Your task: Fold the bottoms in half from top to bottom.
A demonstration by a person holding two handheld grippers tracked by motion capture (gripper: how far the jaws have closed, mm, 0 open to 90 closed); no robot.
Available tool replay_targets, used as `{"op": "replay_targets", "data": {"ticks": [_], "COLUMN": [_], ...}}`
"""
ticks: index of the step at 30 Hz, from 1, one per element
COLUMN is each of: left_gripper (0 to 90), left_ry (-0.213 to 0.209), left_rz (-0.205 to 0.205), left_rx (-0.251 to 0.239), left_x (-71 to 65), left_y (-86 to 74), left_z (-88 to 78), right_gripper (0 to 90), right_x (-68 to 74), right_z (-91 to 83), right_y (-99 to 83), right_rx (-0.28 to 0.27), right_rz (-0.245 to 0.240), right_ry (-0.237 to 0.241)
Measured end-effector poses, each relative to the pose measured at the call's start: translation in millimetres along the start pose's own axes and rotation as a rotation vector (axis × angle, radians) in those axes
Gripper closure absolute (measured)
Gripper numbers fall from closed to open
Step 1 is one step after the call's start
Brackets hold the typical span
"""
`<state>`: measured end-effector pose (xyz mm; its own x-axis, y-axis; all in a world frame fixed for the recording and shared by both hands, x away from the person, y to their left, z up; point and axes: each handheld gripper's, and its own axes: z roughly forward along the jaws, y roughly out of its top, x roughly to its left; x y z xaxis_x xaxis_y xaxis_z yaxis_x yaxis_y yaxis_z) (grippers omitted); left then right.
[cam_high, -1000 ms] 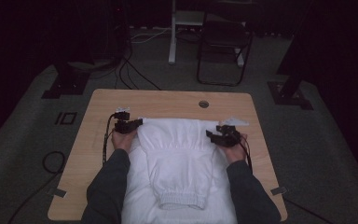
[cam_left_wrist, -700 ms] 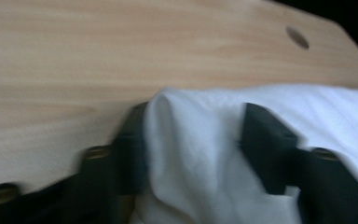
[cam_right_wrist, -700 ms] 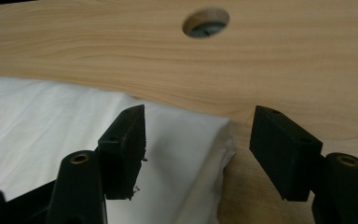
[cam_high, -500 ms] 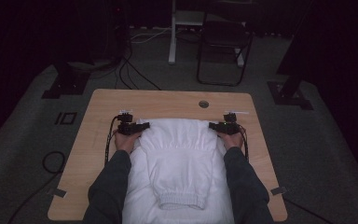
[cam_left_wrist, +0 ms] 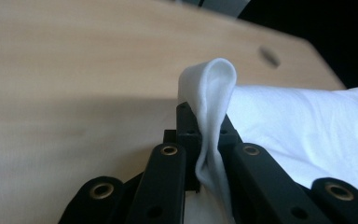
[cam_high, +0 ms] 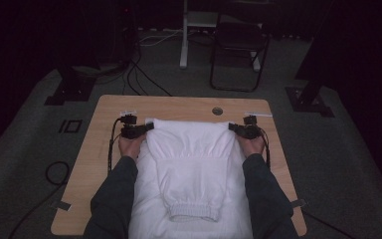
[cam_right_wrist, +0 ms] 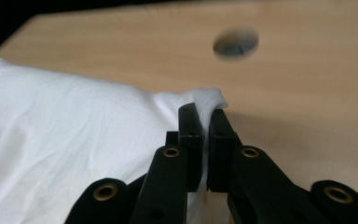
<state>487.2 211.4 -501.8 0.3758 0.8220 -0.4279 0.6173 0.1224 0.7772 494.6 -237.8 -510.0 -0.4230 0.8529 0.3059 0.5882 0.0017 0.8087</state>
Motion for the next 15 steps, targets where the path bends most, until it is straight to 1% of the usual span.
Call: {"op": "replay_targets", "data": {"ticks": [3, 5, 6, 7, 8, 10, 11, 13, 15], "left_gripper": [86.6, 86.6, 86.6, 86.6, 86.6, 86.6, 86.6, 86.6, 86.5], "left_ry": [-0.025, -0.049, -0.055, -0.059, -0.066, -0.087, -0.098, -0.125, -0.146], "left_rz": [0.02, 0.021, 0.03, 0.041, 0.056, 0.089, 0.109, 0.128, 0.165], "left_rx": [-0.06, -0.102, -0.11, -0.112, -0.111, -0.116, -0.122, -0.134, -0.143], "left_x": [-11.2, -17.3, -20.1, -22.8, -25.1, -29.9, -32.0, -36.9, -43.2], "left_y": [19.2, 26.4, 27.5, 27.0, 25.4, 19.1, 15.2, 6.3, -5.1], "left_z": [-11.5, -20.2, -24.3, -28.5, -33.4, -46.1, -53.7, -71.1, -89.0], "right_gripper": [87.3, 87.3, 87.2, 87.2, 87.2, 87.2, 87.3, 87.2, 87.2], "right_x": [4.2, 7.5, 9.9, 12.5, 15.3, 21.1, 23.6, 28.9, 35.6], "right_z": [-16.4, -27.6, -32.8, -37.8, -42.4, -53.8, -61.1, -77.2, -94.7], "right_y": [18.4, 28.7, 31.9, 33.3, 33.3, 28.8, 24.7, 13.7, 0.5], "right_rx": [-0.09, -0.143, -0.158, -0.168, -0.166, -0.17, -0.176, -0.192, -0.202], "right_rz": [-0.017, -0.036, -0.052, -0.07, -0.089, -0.13, -0.14, -0.154, -0.182], "right_ry": [0.008, 0.027, 0.035, 0.044, 0.049, 0.062, 0.076, 0.111, 0.132]}}
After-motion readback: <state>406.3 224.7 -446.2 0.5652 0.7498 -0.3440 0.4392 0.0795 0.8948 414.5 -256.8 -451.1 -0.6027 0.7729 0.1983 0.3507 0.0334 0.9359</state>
